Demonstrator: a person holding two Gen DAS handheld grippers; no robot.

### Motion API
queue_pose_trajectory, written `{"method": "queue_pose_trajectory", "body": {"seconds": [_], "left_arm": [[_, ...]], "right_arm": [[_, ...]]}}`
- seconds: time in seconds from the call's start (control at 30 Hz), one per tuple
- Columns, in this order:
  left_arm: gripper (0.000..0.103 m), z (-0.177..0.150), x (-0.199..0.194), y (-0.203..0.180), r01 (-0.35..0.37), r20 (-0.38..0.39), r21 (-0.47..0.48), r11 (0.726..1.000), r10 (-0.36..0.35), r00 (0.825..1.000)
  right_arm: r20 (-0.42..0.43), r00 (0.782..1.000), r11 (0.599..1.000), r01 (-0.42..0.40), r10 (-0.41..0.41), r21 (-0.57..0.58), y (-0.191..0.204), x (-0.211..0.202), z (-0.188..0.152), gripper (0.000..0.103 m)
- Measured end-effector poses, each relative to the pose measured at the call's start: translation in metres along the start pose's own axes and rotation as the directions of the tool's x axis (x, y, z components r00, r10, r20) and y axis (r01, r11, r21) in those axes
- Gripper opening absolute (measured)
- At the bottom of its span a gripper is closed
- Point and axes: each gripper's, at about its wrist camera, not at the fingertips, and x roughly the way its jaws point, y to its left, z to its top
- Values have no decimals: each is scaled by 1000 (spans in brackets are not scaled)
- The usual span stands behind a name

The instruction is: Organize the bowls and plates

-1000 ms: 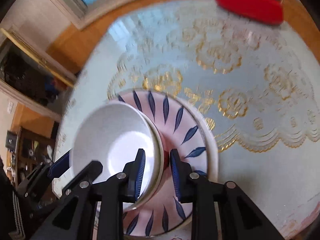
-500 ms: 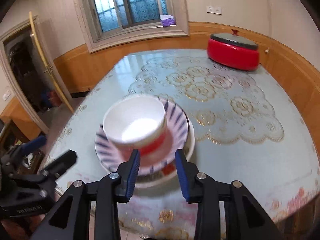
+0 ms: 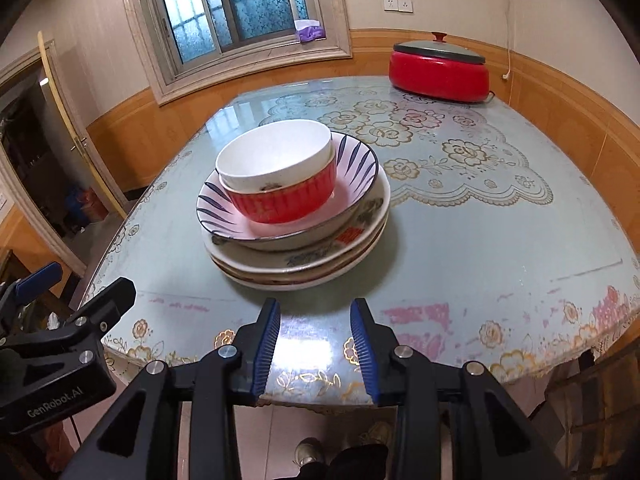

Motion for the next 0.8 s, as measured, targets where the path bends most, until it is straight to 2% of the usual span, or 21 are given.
{"method": "queue_pose_trajectory", "body": {"seconds": [0.23, 0.8], "left_arm": [[103, -3, -5, -4, 39, 0, -7, 999, -39, 999], [103, -1, -2, -1, 32, -11, -38, 999, -33, 999]], "right_arm": [[14, 1000, 1000, 25, -24, -4, 1, -4, -4, 36], [33, 999, 998, 19, -17, -56, 9, -3, 2, 36]]}}
